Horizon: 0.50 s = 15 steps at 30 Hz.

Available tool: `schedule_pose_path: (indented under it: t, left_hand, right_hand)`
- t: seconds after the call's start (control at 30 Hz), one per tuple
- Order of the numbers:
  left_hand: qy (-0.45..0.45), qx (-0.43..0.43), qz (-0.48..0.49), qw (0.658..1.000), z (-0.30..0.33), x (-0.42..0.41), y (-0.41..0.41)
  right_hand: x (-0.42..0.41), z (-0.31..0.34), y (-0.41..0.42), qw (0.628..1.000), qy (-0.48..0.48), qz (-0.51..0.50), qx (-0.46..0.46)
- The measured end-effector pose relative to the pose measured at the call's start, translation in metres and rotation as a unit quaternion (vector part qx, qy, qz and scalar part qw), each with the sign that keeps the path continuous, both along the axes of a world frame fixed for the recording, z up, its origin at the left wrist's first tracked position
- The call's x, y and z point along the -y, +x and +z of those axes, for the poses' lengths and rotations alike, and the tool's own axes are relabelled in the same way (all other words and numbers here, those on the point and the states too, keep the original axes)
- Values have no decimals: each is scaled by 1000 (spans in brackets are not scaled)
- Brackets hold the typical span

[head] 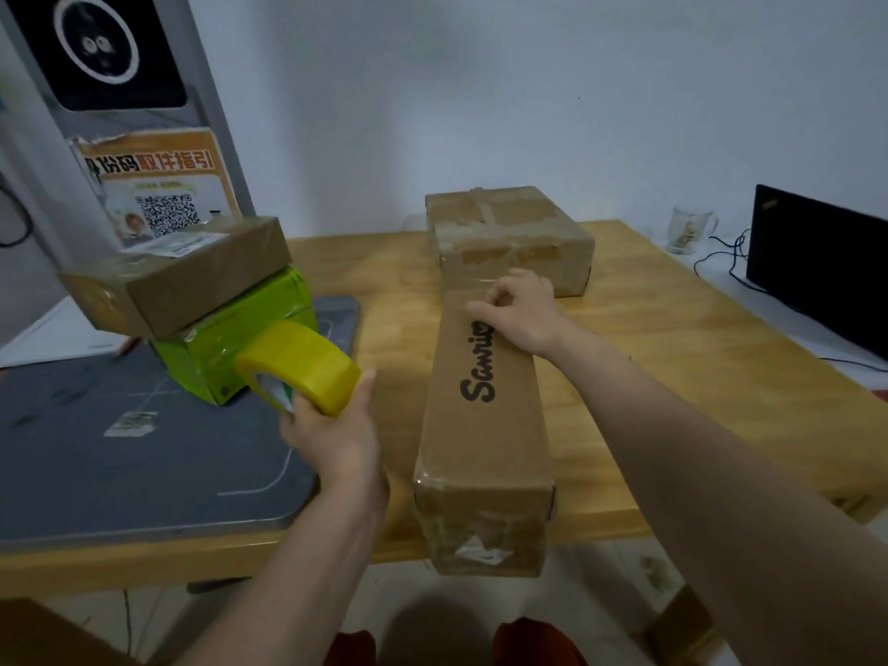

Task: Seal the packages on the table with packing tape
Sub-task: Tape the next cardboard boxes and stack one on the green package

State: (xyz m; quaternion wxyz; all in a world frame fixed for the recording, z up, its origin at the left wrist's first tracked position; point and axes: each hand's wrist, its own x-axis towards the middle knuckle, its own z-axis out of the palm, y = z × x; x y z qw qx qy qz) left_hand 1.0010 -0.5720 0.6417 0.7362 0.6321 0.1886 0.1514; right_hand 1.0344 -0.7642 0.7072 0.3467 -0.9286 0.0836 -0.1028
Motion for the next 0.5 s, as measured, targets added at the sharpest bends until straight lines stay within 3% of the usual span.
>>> schedule_pose_path:
  t: [0.1, 0.23, 0.37, 0.5]
  left_hand:
    - [-34, 70, 1, 997, 20, -1, 5]
    - [-85, 134, -75, 984, 55, 12, 11]
    - [-106, 172, -130, 971, 82, 35, 14]
    - [-135, 166, -173, 961, 89, 56, 12]
  right_hand:
    - [-3, 2, 0, 1000, 8, 15, 3]
    - [-7, 3, -2, 997, 66, 26, 36]
    - [-9, 5, -3, 990, -91, -10, 103]
    - [-12, 7, -8, 991, -67, -9, 116]
